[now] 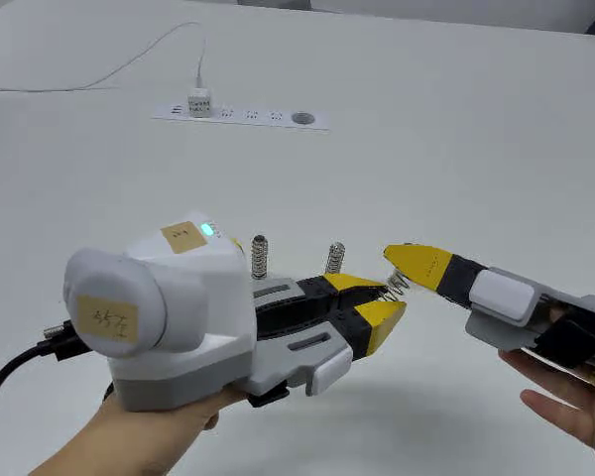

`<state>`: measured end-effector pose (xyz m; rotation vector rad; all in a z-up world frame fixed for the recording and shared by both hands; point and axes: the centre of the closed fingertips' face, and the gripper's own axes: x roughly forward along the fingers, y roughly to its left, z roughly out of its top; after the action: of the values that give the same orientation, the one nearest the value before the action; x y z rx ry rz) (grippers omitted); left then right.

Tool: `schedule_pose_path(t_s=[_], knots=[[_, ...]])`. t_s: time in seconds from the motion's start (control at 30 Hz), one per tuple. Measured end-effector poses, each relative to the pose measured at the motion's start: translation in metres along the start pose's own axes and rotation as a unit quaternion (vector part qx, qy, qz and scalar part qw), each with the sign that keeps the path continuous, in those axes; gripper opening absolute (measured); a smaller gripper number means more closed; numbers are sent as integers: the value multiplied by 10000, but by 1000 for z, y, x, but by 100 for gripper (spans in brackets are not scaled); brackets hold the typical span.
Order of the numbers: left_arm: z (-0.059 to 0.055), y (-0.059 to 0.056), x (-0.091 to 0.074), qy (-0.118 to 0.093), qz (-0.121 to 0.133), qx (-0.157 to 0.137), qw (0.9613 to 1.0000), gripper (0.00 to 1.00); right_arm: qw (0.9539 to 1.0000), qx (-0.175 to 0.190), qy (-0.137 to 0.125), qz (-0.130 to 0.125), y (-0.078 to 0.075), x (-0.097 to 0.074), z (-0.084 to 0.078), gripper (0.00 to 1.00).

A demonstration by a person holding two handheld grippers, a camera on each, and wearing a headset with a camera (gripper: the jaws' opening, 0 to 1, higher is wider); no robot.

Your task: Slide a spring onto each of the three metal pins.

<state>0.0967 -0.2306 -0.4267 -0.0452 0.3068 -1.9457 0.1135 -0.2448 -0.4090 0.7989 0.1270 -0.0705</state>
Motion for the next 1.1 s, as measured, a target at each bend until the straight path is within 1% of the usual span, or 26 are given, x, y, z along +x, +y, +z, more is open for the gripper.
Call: schedule_pose_path(t_s=[0.1, 0.27, 0.37, 0.43, 0.5, 0.53, 0.6, 0.63, 0.67, 0.7, 0.8, 0.83, 0.87, 0.9, 0.97, 1.03, 1.1], knots=[[0, 1, -1, 34, 56, 38, 10000, 11, 9999, -113, 30, -6, 1, 1, 0, 12], [-3, 5, -2, 135, 179, 103, 9997, 12, 9988, -476, 31, -87, 2, 3, 3, 12], [-5, 9, -3, 238, 272, 136, 9993, 13, 9970, -759, 34, -151, 1, 3, 6, 12], [-7, 13, -5, 305, 361, 225, 9986, 13, 9940, -1067, 52, -242, -2, 3, 9, 12], [-8, 18, -8, 391, 478, 368, 9974, 14, 9900, -1373, 110, -321, -5, 3, 11, 12], [-10, 21, -10, 512, 564, 520, 9957, 14, 9869, -1569, 111, -367, -6, 4, 13, 12], [-9, 23, -12, 578, 642, 672, 9940, 14, 9819, -1839, 112, -438, -8, 4, 16, 12], [-9, 24, -14, 629, 682, 754, 9928, 14, 9773, -2056, 140, -495, -10, 4, 18, 12], [-8, 24, -14, 624, 687, 774, 9927, 15, 9741, -2187, 176, -551, -11, 4, 19, 12], [-8, 24, -16, 652, 724, 799, 9920, 15, 9685, -2412, 227, -569, -12, 4, 20, 12], [-9, 28, -20, 732, 829, 844, 9903, 19, 9571, -2806, 336, -646, -15, 6, 22, 12], [-10, 29, -21, 765, 857, 857, 9897, 21, 9545, -2884, 353, -666, -16, 7, 22, 12], [-11, 31, -24, 830, 908, 874, 9886, 23, 9546, -2875, 360, -692, -18, 8, 23, 12], [-12, 32, -25, 867, 954, 911, 9875, 23, 9537, -2898, 372, -717, -19, 9, 24, 12], [-13, 34, -29, 922, 1036, 950, 9858, 24, 9504, -2989, 370, -779, -23, 10, 27, 12], [-13, 36, -33, 954, 1081, 964, 9848, 27, 9478, -3063, 374, -808, -26, 11, 30, 12], [-14, 37, -36, 978, 1118, 969, 9841, 28, 9476, -3064, 372, -826, -29, 13, 33, 12]])
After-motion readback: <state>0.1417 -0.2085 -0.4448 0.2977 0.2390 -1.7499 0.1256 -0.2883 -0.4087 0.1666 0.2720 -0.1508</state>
